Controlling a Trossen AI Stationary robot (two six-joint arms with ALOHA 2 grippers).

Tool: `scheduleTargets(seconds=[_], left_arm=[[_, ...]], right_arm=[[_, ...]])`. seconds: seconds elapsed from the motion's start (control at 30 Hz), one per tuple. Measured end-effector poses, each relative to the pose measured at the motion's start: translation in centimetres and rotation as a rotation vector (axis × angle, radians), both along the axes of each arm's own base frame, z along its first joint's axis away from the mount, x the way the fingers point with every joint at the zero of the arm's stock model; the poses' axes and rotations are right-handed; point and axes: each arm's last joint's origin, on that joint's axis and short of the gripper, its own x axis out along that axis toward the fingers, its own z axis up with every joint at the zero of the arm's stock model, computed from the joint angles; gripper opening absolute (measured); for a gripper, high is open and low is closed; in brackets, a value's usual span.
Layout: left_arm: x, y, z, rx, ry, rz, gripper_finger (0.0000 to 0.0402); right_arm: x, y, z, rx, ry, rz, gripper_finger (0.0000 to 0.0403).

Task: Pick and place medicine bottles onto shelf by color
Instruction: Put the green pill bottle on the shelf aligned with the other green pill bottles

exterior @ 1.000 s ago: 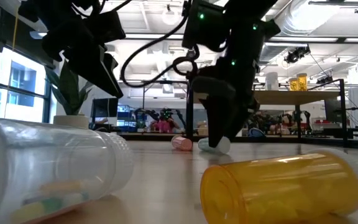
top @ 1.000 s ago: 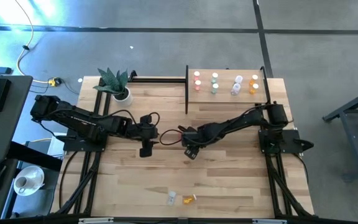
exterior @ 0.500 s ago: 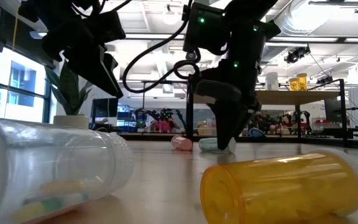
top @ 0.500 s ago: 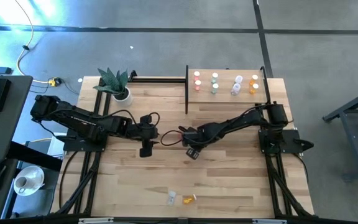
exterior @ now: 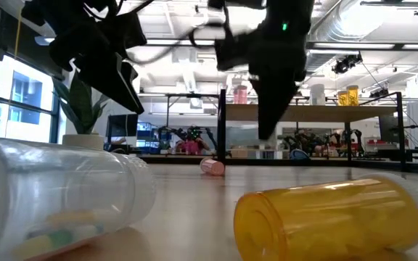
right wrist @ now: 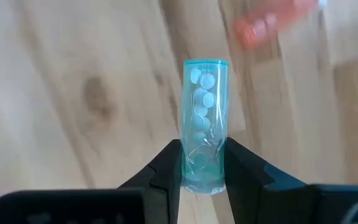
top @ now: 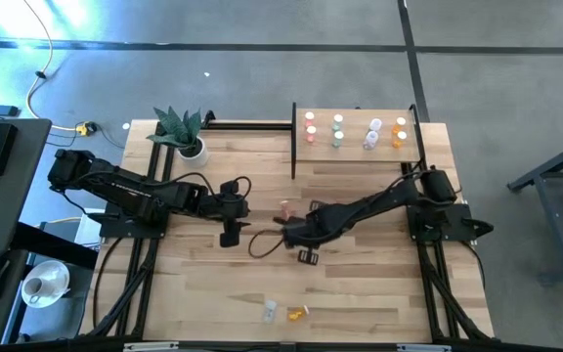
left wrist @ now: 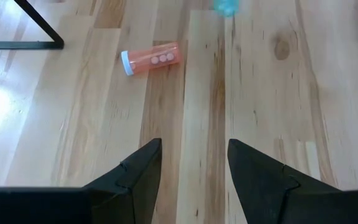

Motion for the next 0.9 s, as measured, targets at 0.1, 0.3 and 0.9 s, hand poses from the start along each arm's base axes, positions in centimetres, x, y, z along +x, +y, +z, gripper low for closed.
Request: scheduleTargets(seconds=[0.1, 0.3, 0.9], left_arm=[[0.0, 0.1, 0.0, -0.027, -0.009, 0.035, 0.0183], [0.0, 0.6, 0.0, -0.075, -0.024, 0.115, 0.0233], [2.4, 0.8, 2.4, -0.324, -0.363, -0.047, 0.0253]], right_arm=[[0.2, 1.1, 1.1, -0.037, -0.015, 0.105, 0.0080], [0.6, 2.5, 2.7, -0.106, -0.043, 0.306, 0.0081], [0.6, 4.2, 4.6, -0.656, 0.058, 0.787, 0.0089]])
